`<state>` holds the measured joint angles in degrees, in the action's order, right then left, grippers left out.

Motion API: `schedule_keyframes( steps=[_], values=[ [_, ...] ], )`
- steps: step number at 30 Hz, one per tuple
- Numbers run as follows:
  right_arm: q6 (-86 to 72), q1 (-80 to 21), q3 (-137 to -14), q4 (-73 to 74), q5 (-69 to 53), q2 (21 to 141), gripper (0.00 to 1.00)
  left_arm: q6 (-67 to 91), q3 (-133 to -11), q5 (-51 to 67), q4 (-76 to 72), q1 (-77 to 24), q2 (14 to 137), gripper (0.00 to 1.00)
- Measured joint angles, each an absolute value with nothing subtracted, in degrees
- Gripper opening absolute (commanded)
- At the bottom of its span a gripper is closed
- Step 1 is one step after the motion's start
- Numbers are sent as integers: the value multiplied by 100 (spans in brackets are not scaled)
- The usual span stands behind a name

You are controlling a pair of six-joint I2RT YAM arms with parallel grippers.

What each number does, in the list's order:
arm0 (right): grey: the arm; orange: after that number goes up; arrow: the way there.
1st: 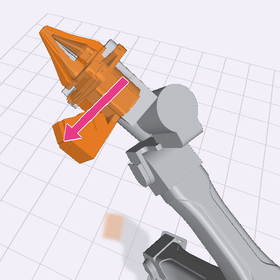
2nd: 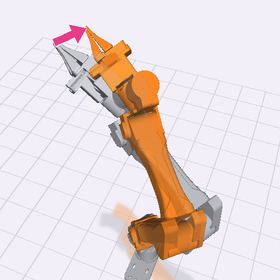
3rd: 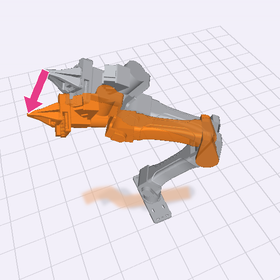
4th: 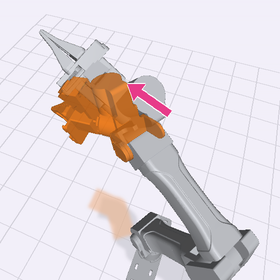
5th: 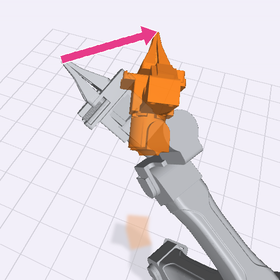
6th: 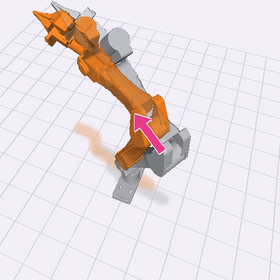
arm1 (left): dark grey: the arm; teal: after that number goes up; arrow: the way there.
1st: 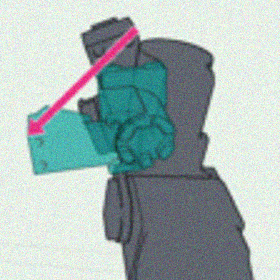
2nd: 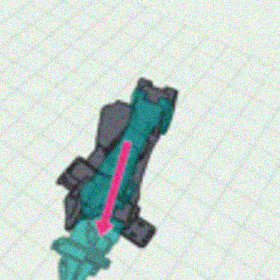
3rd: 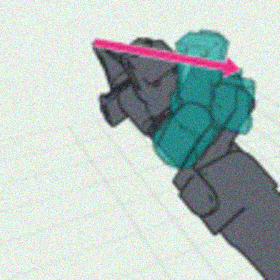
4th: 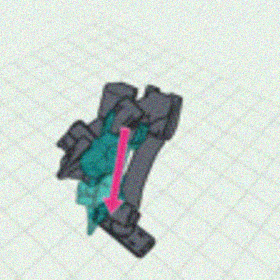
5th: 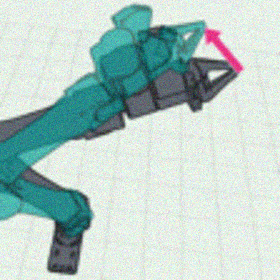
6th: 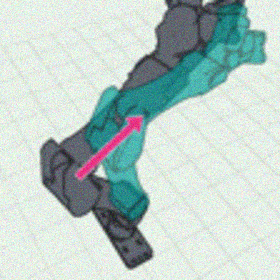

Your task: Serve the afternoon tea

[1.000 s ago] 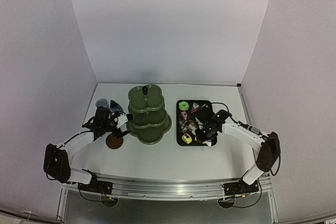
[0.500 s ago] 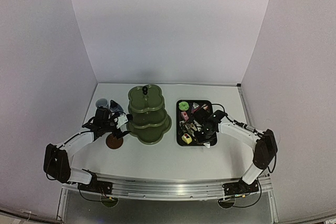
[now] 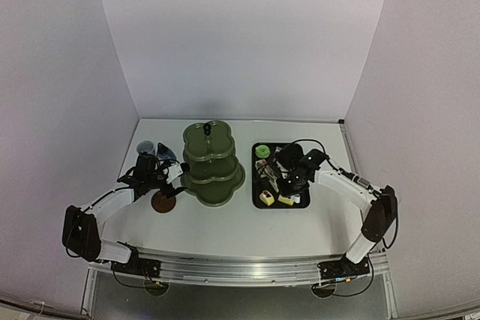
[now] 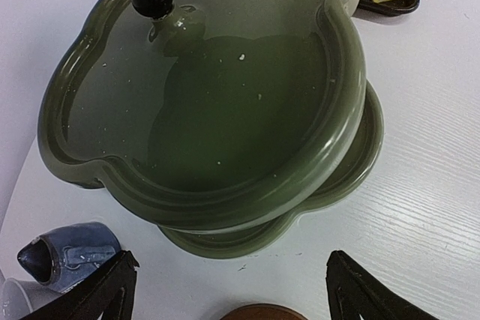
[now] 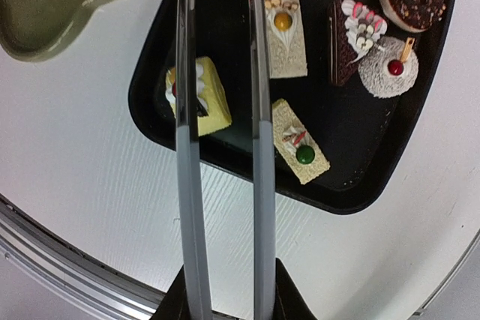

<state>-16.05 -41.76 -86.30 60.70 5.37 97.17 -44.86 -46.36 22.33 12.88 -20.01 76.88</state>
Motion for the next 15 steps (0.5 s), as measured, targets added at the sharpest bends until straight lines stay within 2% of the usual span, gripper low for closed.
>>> schedule_keyframes(
  steps=[6, 15],
  values=[
    [-1661, -4236, -8748, 5821, 304, 9757, 3, -4486, -4635, 2235, 1235, -2001, 7688, 88],
    [-1677, -4259, -9018, 5211, -381, 10433, 3, -4508, -4626, 2237, 1115, -2001, 7688, 88]
  ],
)
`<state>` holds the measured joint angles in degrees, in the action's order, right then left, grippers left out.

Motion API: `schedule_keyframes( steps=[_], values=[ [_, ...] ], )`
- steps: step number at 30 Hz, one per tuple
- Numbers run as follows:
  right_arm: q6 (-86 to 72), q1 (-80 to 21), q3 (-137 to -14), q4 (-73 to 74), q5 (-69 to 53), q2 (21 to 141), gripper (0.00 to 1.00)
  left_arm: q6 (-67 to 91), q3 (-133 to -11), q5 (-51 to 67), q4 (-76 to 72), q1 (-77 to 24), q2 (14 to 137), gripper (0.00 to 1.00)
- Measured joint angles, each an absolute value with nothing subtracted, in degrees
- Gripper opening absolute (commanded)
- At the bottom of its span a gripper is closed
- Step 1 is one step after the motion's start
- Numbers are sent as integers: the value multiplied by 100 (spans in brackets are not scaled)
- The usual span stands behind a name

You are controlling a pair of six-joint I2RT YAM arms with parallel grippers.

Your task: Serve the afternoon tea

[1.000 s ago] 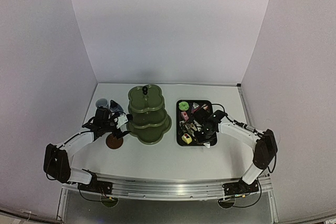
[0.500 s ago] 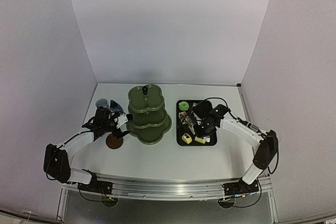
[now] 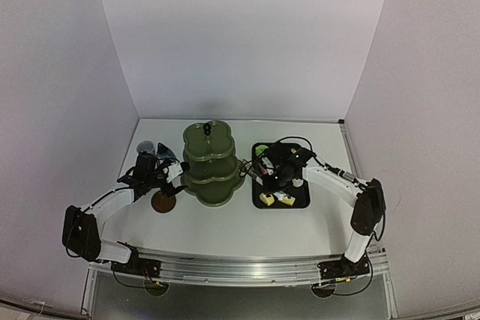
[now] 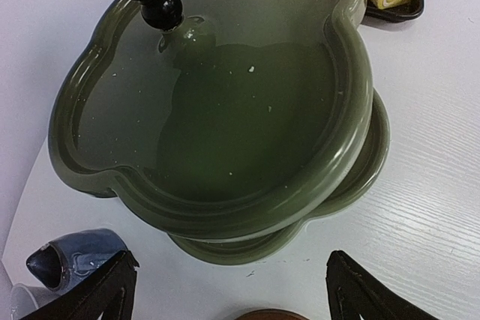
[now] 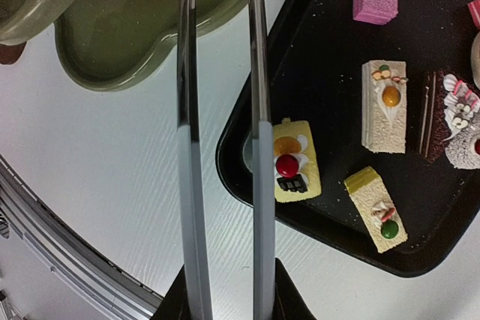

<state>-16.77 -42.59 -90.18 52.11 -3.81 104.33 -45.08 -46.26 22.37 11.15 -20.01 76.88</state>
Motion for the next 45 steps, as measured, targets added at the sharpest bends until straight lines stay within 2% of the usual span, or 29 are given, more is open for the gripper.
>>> schedule_keyframes(
  steps=[17, 19, 23, 27, 38, 45],
  values=[
    [-1632, -4325, -9325, 4847, -571, 11202, 9, -4527, -4556, 2238, 999, -2001, 7688, 88],
    [-1625, -4353, -9325, 4846, -542, 11223, 12, -4540, -4551, 2237, 990, -2001, 7688, 88],
    [-1612, -4420, -9325, 4845, -482, 11231, 31, -4562, -4531, 2235, 990, -2001, 7688, 88],
    [-1597, -4446, -9325, 4838, -450, 11231, 38, -4567, -4525, 2237, 987, -2001, 7688, 88],
    [-1599, -4458, -9324, 4847, -203, 11194, 36, -4569, -4525, 2236, 990, -2001, 7688, 88],
    [-1624, -4456, -9264, 5019, 223, 10642, 36, -4581, -4525, 2235, 991, -2001, 7688, 88]
  ],
)
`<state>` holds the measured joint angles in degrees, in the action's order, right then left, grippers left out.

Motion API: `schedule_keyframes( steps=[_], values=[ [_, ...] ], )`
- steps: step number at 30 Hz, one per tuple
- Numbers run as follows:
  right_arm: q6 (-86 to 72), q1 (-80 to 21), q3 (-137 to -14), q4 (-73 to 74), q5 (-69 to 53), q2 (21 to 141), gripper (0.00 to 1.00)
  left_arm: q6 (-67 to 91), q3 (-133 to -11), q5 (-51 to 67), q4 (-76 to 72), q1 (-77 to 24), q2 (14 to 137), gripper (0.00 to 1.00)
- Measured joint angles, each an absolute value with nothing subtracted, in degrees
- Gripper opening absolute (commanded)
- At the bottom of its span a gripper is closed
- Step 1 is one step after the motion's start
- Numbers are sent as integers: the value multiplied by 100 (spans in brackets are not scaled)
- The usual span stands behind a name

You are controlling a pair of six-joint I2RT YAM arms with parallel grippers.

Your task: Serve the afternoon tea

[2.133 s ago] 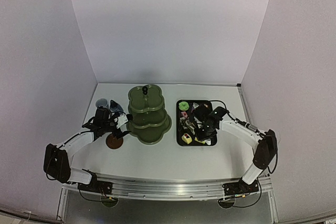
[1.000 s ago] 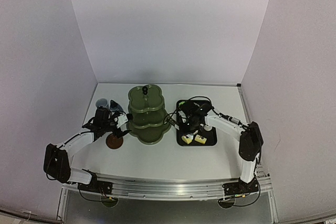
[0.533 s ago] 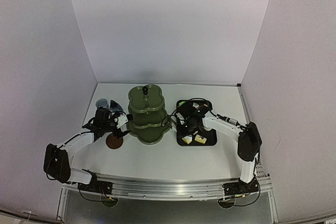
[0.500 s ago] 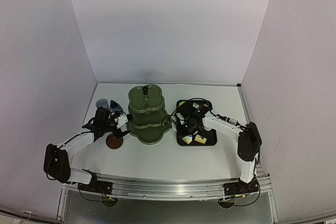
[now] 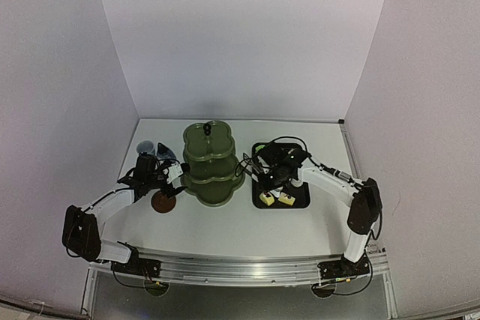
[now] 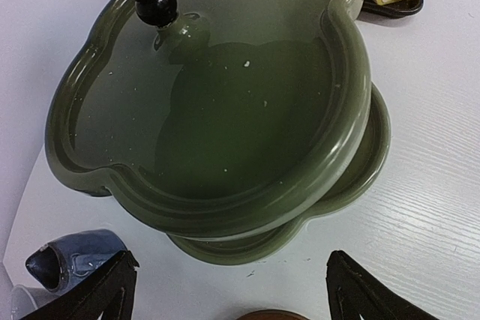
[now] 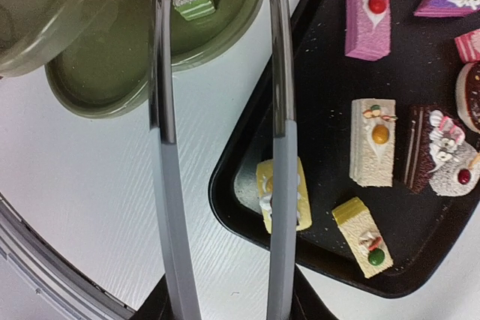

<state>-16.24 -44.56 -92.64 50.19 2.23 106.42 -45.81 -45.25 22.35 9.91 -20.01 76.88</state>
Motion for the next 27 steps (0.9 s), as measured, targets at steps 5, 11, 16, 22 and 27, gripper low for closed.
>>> schedule_keyframes(
  steps=[5, 11, 16, 22, 27],
  values=[
    [-1660, -4456, -9231, 5284, 496, 10329, 38, -4626, -4525, 2235, 991, -2001, 7688, 88],
    [-1685, -4337, -9034, 5634, 833, 10188, 38, -4648, -4525, 2237, 996, -2001, 7688, 88],
    [-1684, -4094, -8732, 5854, 933, 10078, 39, -4648, -4525, 2239, 997, -2001, 7688, 88],
    [-1661, -3997, -8635, 5928, 931, 10073, 40, -4650, -4525, 2237, 1000, -2001, 7688, 88],
    [-1607, -3940, -8635, 5926, 902, 10136, 39, -4652, -4525, 2238, 1000, -2001, 7688, 88]
  ],
)
